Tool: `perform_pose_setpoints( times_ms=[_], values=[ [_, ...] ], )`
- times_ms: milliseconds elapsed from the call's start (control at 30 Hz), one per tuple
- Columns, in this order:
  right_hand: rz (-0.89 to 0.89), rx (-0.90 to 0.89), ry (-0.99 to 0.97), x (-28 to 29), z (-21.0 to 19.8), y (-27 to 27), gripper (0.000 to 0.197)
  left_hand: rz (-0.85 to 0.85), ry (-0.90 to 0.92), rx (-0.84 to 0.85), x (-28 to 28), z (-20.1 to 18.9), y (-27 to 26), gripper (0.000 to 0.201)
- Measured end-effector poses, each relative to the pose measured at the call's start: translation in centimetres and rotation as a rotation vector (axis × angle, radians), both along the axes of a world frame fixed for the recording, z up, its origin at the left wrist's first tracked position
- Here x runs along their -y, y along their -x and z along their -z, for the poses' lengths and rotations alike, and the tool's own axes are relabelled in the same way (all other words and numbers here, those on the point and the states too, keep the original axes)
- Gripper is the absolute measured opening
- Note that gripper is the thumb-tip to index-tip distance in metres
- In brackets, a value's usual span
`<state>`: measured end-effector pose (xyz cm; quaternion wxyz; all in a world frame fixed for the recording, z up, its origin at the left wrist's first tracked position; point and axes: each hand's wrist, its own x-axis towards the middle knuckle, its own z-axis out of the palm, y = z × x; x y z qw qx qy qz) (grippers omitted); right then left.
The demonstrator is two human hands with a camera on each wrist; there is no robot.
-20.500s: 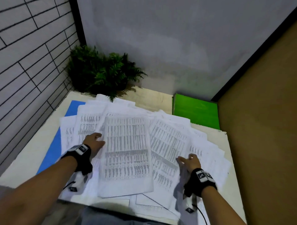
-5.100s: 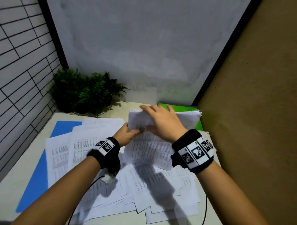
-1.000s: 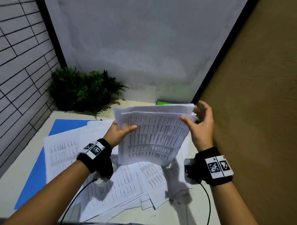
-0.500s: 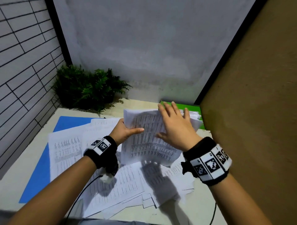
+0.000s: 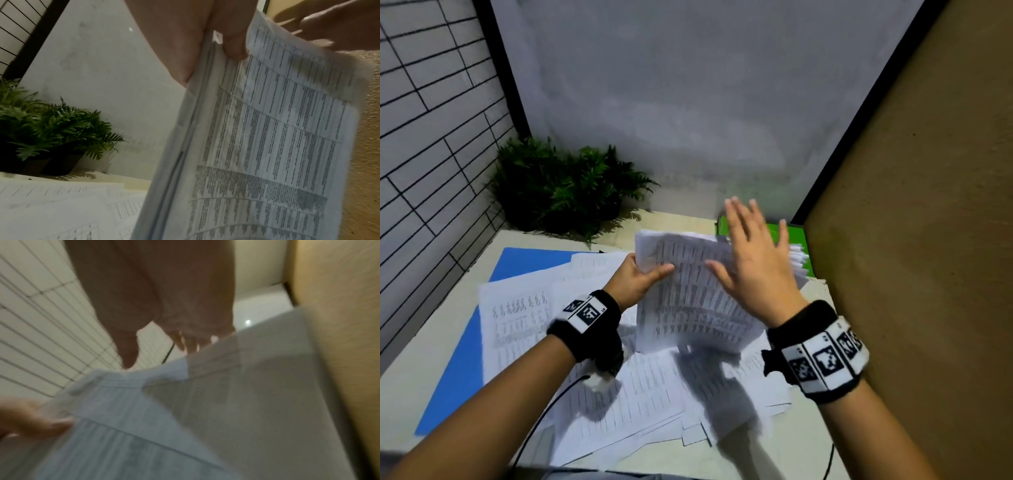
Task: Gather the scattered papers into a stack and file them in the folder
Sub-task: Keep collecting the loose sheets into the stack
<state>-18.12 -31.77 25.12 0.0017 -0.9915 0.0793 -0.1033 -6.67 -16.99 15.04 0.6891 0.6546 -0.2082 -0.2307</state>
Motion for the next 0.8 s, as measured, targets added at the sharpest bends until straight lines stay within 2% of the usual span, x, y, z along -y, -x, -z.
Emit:
perform_pose_setpoints(
  times_ms=[33, 100, 133, 167, 233, 300, 333, 400, 433, 467, 500, 567, 600, 667, 733, 767, 800],
  values=[
    [0.043, 0.067, 0.023, 0.8, -0.2, 0.4, 0.082, -0.013, -0.022, 0.006, -0.1, -0.1, 0.0, 0.008],
    [0.066, -0.075, 0.043, 2.3, -0.2, 1.4, 0.085, -0.009, -0.044, 0.022, -0.4, 0.1, 0.0, 0.011],
    [0.086, -0.145, -0.001, 3.2, 0.1, 2.0, 0.084, 0.016, -0.044, 0.020, -0.4, 0.0, 0.0, 0.005],
    [0.118, -0.131, -0.055, 4.1, 0.3, 2.4, 0.081, 0.046, -0.031, 0.015, -0.4, -0.2, 0.0, 0.017],
    [0.096, 0.105, -0.218, 6.0, 0.5, 2.8, 0.063, 0.070, -0.012, 0.009, -0.3, -0.2, -0.1, 0.054],
    [0.077, 0.273, -0.543, 7.2, 0.9, 2.7, 0.036, 0.086, 0.029, 0.009, -0.3, -0.6, -0.3, 0.068],
    [0.098, 0.315, -0.769, 7.6, 1.4, 2.6, 0.031, 0.102, 0.048, 0.007, -0.2, -0.8, -0.5, 0.070],
    [0.129, 0.356, -1.282, 8.0, 3.2, 2.2, 0.041, 0.133, 0.076, -0.003, 0.0, -1.4, -0.9, 0.070],
    [0.154, 0.328, -1.451, 7.9, 4.5, 1.9, 0.054, 0.152, 0.075, -0.007, 0.3, -1.7, -0.9, 0.067],
    [0.152, 0.281, -1.539, 7.4, 5.6, 1.5, 0.061, 0.166, 0.057, -0.003, 0.6, -2.0, -0.7, 0.062],
    [0.139, 0.257, -1.547, 6.6, 6.3, 1.3, 0.056, 0.165, 0.030, 0.008, 1.0, -2.4, -0.4, 0.050],
    [0.096, 0.326, -1.496, 5.5, 6.3, 1.3, 0.031, 0.053, -0.012, 0.039, 1.3, -3.3, 0.2, 0.022],
    [0.084, 0.378, -1.485, 5.5, 5.9, 1.3, 0.028, -0.020, 0.006, 0.043, 1.0, -3.9, 0.3, 0.020],
    [0.007, 0.474, -1.511, 6.5, 5.1, 1.9, 0.019, -0.058, 0.088, 0.109, -0.2, -4.9, 0.0, 0.028],
    [-0.067, 0.488, -1.519, 7.4, 5.0, 2.4, 0.031, 0.093, 0.143, 0.217, -1.5, -5.7, -0.1, 0.044],
    [-0.070, 0.458, -1.485, 7.3, 5.2, 2.4, 0.034, 0.166, 0.156, 0.219, -1.9, -5.8, 0.1, 0.050],
    [-0.061, 0.438, -1.455, 7.1, 5.6, 2.3, 0.030, 0.213, 0.145, 0.210, -2.0, -5.7, 0.3, 0.052]
  ],
)
